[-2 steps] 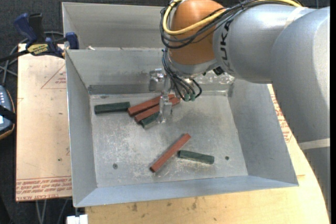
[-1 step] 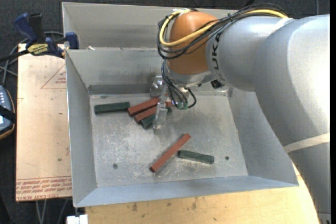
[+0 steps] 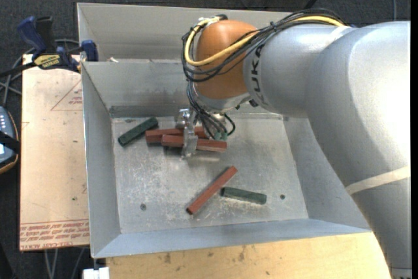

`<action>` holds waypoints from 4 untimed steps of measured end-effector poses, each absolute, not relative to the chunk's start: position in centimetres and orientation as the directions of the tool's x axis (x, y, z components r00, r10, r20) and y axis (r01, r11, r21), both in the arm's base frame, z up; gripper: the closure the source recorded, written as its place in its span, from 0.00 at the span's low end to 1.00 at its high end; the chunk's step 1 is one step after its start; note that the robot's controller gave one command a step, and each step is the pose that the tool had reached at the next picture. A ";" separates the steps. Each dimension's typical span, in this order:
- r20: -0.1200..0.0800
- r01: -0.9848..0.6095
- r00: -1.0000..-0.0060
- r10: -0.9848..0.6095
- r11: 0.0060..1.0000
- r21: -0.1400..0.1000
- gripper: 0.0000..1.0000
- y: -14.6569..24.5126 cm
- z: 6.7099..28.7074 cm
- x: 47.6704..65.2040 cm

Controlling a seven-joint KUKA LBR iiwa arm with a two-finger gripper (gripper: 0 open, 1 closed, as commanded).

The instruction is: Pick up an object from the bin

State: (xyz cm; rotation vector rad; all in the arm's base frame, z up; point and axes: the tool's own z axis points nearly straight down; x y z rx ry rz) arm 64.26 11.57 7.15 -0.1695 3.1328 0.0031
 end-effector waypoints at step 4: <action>-0.003 -0.106 -0.994 -0.106 0.994 0.002 1.00 11.6 7.7 64.3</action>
Offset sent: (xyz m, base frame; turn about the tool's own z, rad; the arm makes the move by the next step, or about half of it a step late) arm -0.0001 0.0001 0.0083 0.0000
